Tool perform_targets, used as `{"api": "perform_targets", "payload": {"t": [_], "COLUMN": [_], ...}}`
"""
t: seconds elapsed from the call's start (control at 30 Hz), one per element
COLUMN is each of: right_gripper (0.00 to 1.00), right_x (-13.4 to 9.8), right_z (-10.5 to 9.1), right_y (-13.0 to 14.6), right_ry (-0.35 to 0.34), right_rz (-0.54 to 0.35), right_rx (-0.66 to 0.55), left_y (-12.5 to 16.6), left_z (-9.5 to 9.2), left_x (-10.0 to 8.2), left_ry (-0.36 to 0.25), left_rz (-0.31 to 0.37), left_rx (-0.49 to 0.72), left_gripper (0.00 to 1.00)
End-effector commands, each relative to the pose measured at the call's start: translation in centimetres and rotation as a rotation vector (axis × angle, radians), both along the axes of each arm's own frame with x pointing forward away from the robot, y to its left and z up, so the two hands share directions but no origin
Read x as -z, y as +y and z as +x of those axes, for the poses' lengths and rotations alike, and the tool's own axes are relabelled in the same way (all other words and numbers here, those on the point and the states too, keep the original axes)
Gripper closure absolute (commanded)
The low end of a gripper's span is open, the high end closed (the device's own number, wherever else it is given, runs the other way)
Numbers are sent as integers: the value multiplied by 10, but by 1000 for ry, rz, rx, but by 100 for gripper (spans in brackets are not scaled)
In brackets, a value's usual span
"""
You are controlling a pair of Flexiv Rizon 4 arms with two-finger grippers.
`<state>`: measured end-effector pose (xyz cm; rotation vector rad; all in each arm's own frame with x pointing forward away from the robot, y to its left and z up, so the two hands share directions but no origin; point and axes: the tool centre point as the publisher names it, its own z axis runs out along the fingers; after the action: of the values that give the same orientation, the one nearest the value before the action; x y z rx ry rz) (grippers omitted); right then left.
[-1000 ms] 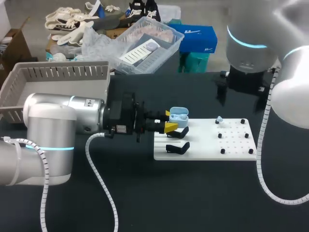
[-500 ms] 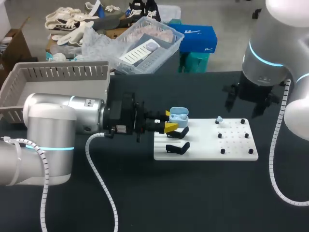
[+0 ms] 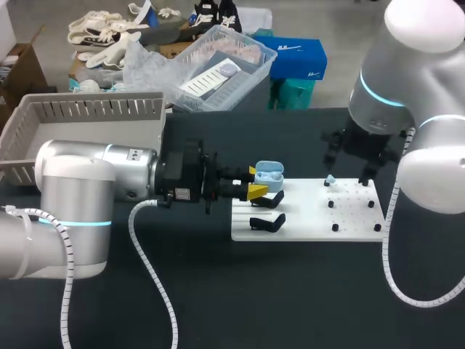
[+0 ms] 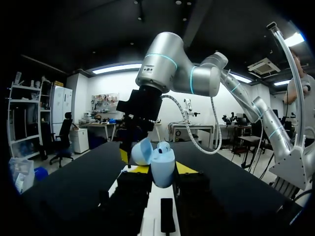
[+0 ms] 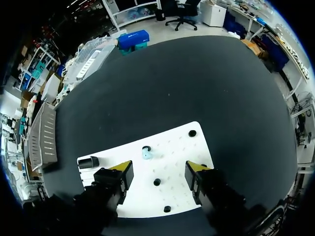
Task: Pick up each earbud case from the left stands, insert the matching earbuds, close the lid, and place the case in the box.
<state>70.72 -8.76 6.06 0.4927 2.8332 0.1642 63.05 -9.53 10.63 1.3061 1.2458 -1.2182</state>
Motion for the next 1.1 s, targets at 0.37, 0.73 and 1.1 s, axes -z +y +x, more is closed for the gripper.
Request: {"api": "perform_targets", "payload": {"t": [0.37, 0.73, 1.1], "right_gripper": [45, 57, 61], "right_x": [29, 37, 38], "right_z": [15, 18, 20], "right_y": [18, 14, 15], "right_ry": [35, 46, 50], "right_rz": [-9, -11, -9], "right_rx": [-50, -62, -69], "left_y": [0, 0, 0], "left_z": [0, 0, 0], "left_x": [0, 0, 0], "left_ry": [0, 0, 0], "left_rz": [1, 1, 1], "left_rx": [-2, -2, -2], "left_gripper": [100, 100, 100]}}
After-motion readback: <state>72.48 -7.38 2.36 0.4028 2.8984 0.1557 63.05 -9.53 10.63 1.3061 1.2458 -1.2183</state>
